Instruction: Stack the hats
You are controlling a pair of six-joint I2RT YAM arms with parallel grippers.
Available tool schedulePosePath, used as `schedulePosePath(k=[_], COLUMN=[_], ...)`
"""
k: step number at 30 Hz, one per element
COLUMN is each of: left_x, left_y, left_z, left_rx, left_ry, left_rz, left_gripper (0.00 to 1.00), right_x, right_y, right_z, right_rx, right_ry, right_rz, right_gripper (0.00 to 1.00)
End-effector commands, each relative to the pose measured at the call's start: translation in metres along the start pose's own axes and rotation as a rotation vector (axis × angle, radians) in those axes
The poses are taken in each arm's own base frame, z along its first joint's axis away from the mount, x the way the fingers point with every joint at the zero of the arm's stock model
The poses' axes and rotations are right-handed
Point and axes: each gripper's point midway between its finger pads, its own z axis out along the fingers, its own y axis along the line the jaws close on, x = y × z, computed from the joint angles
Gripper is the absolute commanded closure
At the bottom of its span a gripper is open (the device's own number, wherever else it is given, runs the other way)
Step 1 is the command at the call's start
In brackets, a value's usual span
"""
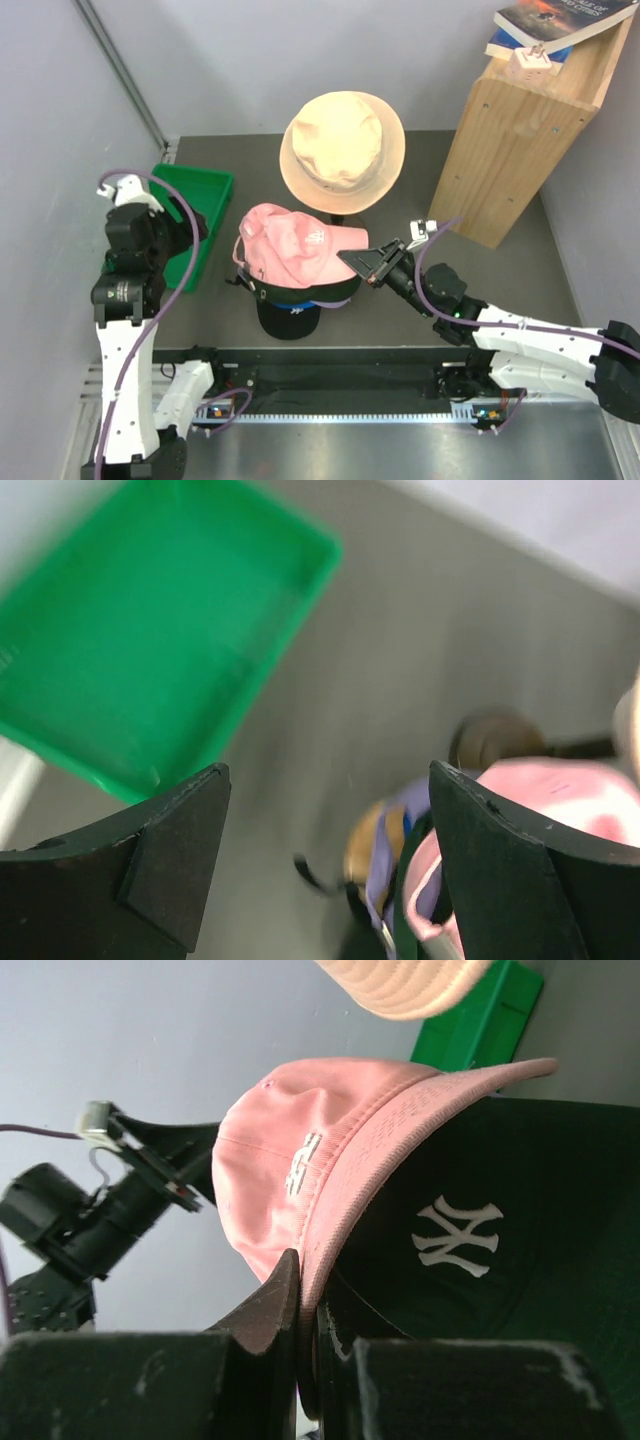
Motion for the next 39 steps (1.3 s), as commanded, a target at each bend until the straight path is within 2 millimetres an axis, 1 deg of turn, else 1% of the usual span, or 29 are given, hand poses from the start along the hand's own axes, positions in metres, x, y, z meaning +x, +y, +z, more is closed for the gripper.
schedulePosePath(k=[1, 2, 3, 4, 5, 6, 7, 8, 10, 13, 19, 23, 27, 30, 33, 35, 36, 37, 38, 39], left_x=[0.042, 0.056, 0.063, 0.064, 0.074, 0.076, 0.072, 0.077, 0.077, 0.083, 0.087, 0.106, 0.114, 0.116, 0.124, 0.129, 0.131, 0.134, 0.136, 0.138], left_y=[-0.023, -0.027, -0.036, -0.04, -0.04, -0.045, -0.049, -0.05, -0.058, -0.058, -0.061, -0.059, -0.062, -0.062, -0.057, -0.053, -0.051, -0.047, -0.045, -0.044], left_z=[0.004, 0.008, 0.005, 0.003, 0.004, 0.002, -0.001, 0.0, -0.003, -0.004, -0.006, 0.001, 0.004, 0.006, 0.012, 0.017, 0.019, 0.023, 0.024, 0.025], left_rx=[0.142, 0.172, 0.225, 0.255, 0.264, 0.3, 0.328, 0.336, 0.387, 0.392, 0.42, 0.421, 0.443, 0.447, 0.424, 0.406, 0.394, 0.369, 0.359, 0.355], left_ry=[0.117, 0.16, 0.19, 0.181, 0.2, 0.206, 0.18, 0.185, 0.182, 0.196, 0.195, 0.252, 0.284, 0.284, 0.298, 0.302, 0.303, 0.304, 0.309, 0.315], left_rz=[-0.129, -0.147, -0.173, -0.185, -0.197, -0.213, -0.223, -0.236, -0.261, -0.286, -0.307, -0.321, -0.319, -0.315, -0.311, -0.316, -0.318, -0.32, -0.321, -0.318], left_gripper=[0.17, 0.18, 0.2, 0.2, 0.2, 0.2, 0.2, 0.2, 0.21, 0.22, 0.22, 0.23, 0.24, 0.25, 0.32, 0.46, 0.53, 0.6, 0.74, 0.79], right_x=[0.007, 0.008, 0.008, 0.008, 0.008, 0.006, 0.006, 0.006, 0.005, 0.003, 0.0, -0.001, -0.001, 0.0, 0.002, 0.003, 0.003, 0.003, 0.003, 0.001], right_y=[-0.031, -0.035, -0.035, -0.034, -0.034, -0.03, -0.029, -0.028, -0.027, -0.027, -0.028, -0.029, -0.029, -0.029, -0.031, -0.031, -0.033, -0.033, -0.034, -0.035], right_z=[-0.014, -0.015, -0.016, -0.015, -0.015, -0.014, -0.013, -0.013, -0.013, -0.013, -0.015, -0.015, -0.014, -0.013, -0.012, -0.012, -0.013, -0.014, -0.015, -0.016], right_rx=[0.091, 0.106, 0.108, 0.107, 0.113, 0.104, 0.107, 0.11, 0.11, 0.11, 0.11, 0.111, 0.109, 0.11, 0.112, 0.114, 0.122, 0.125, 0.127, 0.13], right_ry=[0.014, 0.017, 0.021, 0.023, 0.026, 0.027, 0.032, 0.033, 0.037, 0.037, 0.032, 0.032, 0.031, 0.033, 0.044, 0.053, 0.053, 0.054, 0.053, 0.048], right_rz=[-0.004, -0.009, -0.016, -0.022, -0.031, -0.047, -0.056, -0.063, -0.071, -0.07, -0.069, -0.064, -0.067, -0.066, -0.066, -0.062, -0.063, -0.062, -0.061, -0.062], right_gripper=[1.0, 1.0, 1.0, 1.0, 1.0, 1.0, 1.0, 1.0, 1.0, 1.0, 1.0, 1.0, 1.0, 1.0, 1.0, 0.99, 0.97, 0.94, 0.89, 0.85])
